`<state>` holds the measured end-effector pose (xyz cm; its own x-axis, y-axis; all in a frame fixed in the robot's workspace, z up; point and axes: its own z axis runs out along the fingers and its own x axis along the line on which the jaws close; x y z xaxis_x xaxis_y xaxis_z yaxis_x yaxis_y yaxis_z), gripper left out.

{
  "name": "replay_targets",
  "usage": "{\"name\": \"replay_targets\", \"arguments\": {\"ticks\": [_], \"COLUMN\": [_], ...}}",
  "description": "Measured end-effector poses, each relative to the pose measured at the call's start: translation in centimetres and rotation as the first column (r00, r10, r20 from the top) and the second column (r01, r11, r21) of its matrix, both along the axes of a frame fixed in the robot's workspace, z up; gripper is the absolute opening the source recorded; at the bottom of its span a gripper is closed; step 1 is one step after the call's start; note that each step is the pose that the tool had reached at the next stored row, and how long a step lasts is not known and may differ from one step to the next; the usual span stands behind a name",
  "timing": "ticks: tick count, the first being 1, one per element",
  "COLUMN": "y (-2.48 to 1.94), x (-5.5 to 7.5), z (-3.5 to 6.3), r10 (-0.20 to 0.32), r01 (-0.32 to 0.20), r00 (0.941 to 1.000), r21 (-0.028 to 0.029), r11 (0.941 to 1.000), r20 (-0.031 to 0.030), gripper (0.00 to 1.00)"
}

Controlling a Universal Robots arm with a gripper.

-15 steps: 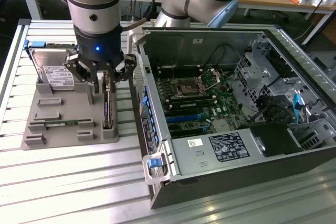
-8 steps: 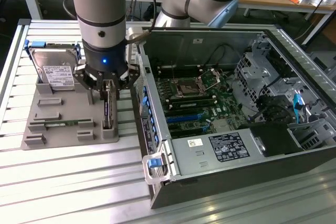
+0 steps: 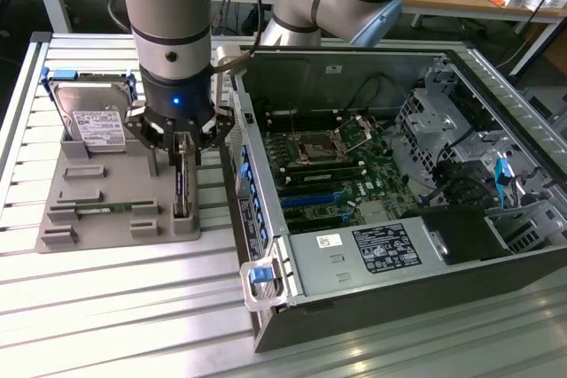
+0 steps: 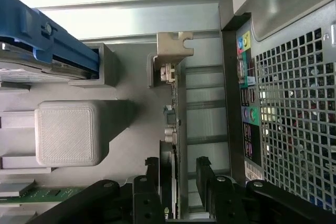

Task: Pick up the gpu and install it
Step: 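Pick up the gpu and move the gpu toward the slot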

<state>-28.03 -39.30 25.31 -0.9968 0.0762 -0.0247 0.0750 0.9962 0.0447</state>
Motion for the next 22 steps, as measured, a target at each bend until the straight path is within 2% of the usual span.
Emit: {"name": "replay_targets", "arguments": {"ticks": [2, 3, 7, 8, 13, 14, 17, 18, 19, 21, 22], "y": [0.00, 0.00, 0.00, 0.00, 0.12, 0.17, 0.20, 0.20, 0.20, 0.20, 0.20], "x": [0.0, 0.0, 0.0, 0.0, 0.0, 0.0, 0.0, 0.0, 0.0, 0.0, 0.0], "z": [0.00, 0.00, 0.03, 0.74, 5.02, 6.74, 10.32, 11.83, 12.76, 15.54, 16.38], "r10": [0.000, 0.000, 0.000, -0.001, 0.000, 0.000, 0.000, -0.001, 0.000, 0.000, 0.000], "r01": [0.000, 0.000, 0.000, 0.001, 0.000, 0.000, 0.000, 0.001, 0.000, 0.000, 0.000], "r00": [1.0000, 1.0000, 1.0000, 1.0000, 1.0000, 1.0000, 1.0000, 1.0000, 1.0000, 1.0000, 1.0000], "r21": [0.0000, -0.0001, 0.0000, 0.0000, 0.0000, -0.0001, 0.0000, 0.0000, 0.0000, 0.0001, 0.0000], "r11": [1.0000, 1.0000, 1.0000, 1.0000, 1.0000, 1.0000, 1.0000, 1.0000, 1.0000, 1.0000, 1.0000], "r20": [-0.0001, 0.0000, 0.0004, 0.0018, 0.0035, 0.0035, 0.0036, 0.0037, 0.0037, 0.0038, 0.0037], "gripper": [0.40, 0.28, 0.26, 0.26, 0.26, 0.26, 0.26, 0.26, 0.26, 0.26, 0.26]}}
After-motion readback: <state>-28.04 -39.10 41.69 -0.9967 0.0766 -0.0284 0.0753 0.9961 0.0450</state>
